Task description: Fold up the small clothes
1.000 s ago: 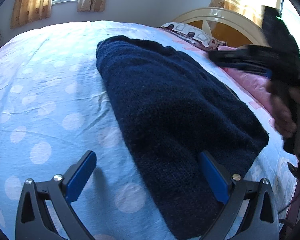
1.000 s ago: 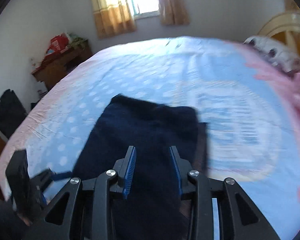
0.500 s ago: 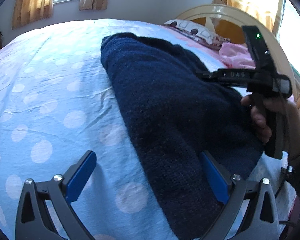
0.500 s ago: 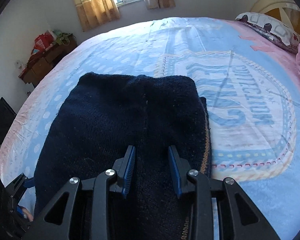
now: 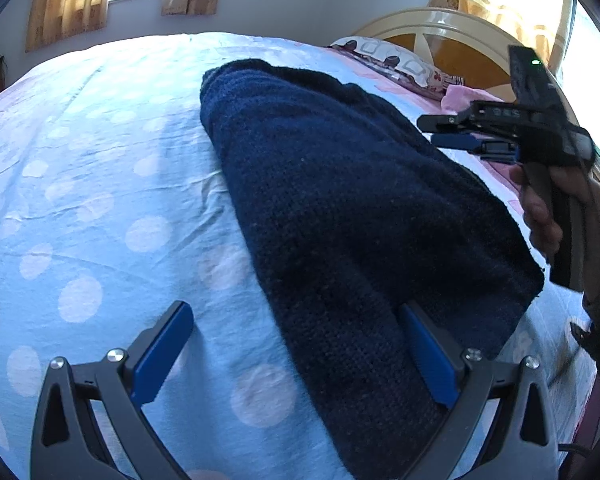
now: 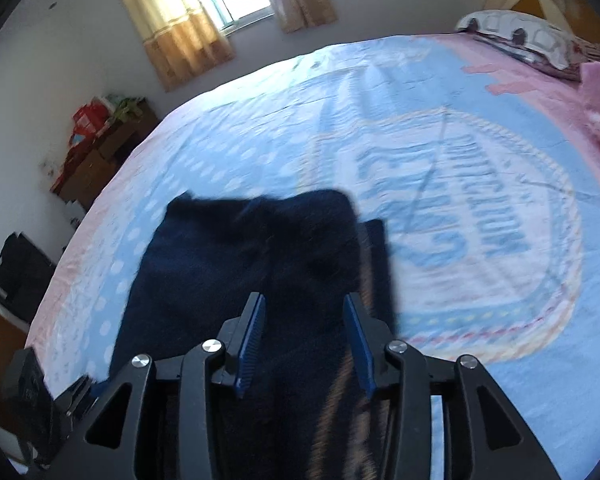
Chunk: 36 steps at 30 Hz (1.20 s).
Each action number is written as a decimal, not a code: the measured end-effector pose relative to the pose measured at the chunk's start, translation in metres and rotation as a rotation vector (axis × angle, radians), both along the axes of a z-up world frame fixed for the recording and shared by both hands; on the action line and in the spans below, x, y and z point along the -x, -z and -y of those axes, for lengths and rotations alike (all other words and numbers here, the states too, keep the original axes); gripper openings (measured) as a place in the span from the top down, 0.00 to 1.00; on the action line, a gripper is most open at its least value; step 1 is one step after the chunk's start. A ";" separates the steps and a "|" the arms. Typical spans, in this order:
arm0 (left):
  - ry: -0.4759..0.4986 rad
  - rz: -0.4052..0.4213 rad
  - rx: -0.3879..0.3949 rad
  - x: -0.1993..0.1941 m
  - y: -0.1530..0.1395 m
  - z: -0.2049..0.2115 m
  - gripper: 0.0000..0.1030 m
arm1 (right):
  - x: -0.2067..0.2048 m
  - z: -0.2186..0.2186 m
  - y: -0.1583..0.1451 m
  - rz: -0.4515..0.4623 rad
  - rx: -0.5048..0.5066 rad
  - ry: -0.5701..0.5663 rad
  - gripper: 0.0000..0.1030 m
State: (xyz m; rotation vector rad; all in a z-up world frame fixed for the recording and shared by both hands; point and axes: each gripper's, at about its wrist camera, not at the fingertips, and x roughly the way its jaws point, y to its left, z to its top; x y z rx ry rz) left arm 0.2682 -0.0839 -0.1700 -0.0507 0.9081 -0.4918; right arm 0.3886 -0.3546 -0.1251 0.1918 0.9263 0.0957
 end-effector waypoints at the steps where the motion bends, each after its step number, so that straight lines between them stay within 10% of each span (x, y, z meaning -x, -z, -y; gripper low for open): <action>1: 0.000 -0.001 -0.002 -0.002 0.000 0.001 0.00 | -0.005 0.006 0.004 -0.014 -0.005 0.021 0.56; 36: 0.018 -0.013 0.007 -0.010 0.004 0.009 0.00 | -0.065 0.054 0.053 -0.057 -0.250 0.008 0.53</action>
